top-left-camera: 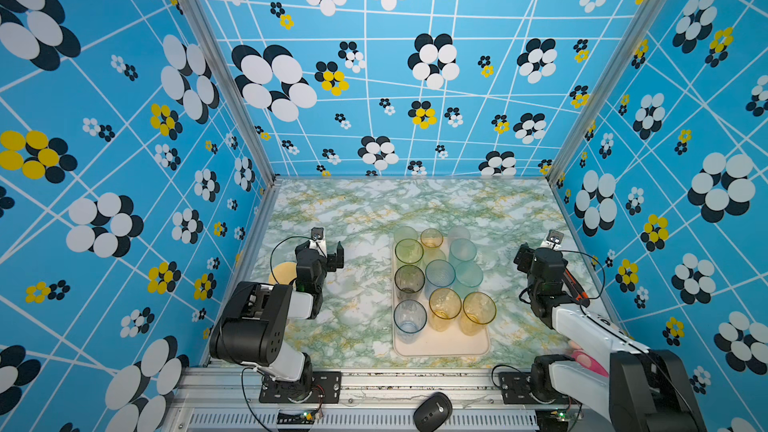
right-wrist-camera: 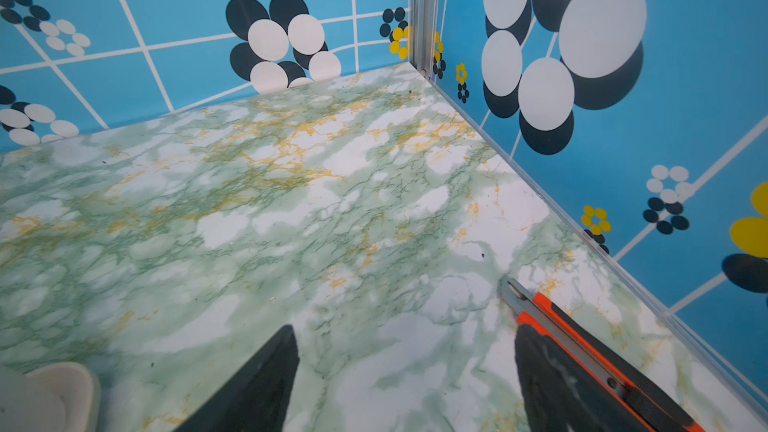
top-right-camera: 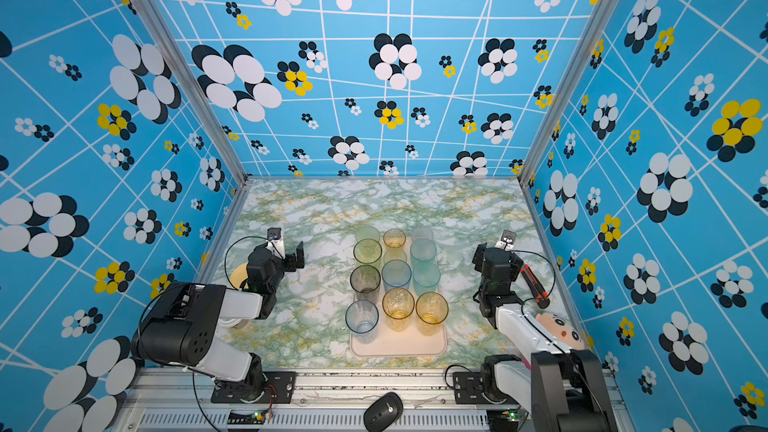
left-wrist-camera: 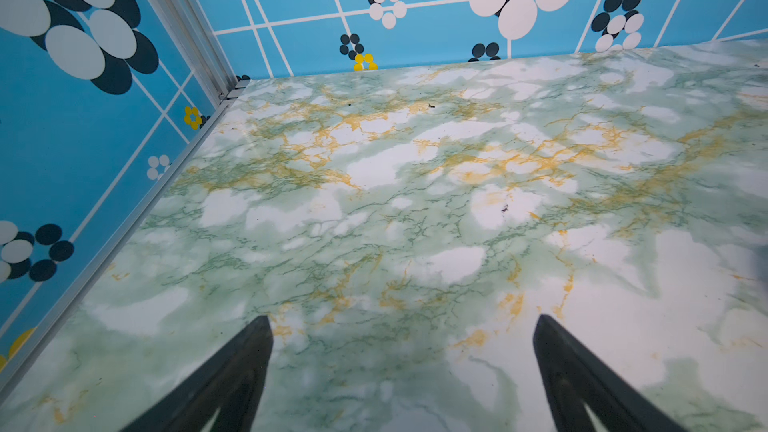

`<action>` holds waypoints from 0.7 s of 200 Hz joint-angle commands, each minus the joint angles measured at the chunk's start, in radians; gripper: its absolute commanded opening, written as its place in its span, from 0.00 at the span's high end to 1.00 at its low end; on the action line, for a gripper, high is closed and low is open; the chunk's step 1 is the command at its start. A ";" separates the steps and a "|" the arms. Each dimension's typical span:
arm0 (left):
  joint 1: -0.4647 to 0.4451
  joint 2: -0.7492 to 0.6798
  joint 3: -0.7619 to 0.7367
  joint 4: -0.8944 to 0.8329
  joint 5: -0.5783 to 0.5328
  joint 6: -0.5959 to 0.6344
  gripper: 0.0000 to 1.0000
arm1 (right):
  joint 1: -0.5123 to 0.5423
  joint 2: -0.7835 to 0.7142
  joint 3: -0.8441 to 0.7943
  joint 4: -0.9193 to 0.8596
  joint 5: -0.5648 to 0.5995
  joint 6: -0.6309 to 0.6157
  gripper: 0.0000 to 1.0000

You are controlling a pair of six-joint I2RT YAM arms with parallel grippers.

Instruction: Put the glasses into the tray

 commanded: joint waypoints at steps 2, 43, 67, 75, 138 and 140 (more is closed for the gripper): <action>-0.005 -0.001 -0.008 0.037 0.014 0.017 0.01 | -0.018 0.119 -0.013 0.265 -0.033 -0.047 0.15; -0.004 0.000 -0.003 0.027 0.016 0.015 0.01 | -0.019 0.283 -0.020 0.440 -0.116 -0.074 0.13; 0.009 -0.001 0.023 -0.022 0.039 0.007 0.01 | -0.018 0.383 -0.002 0.523 -0.166 -0.107 0.11; 0.017 -0.003 0.034 -0.044 0.054 0.001 0.01 | -0.019 0.349 0.029 0.395 -0.193 -0.106 0.11; 0.041 -0.001 0.057 -0.088 0.088 -0.016 0.01 | -0.019 0.358 0.043 0.390 -0.197 -0.113 0.01; 0.040 -0.001 0.058 -0.089 0.089 -0.017 0.01 | -0.019 0.357 0.043 0.392 -0.197 -0.113 0.01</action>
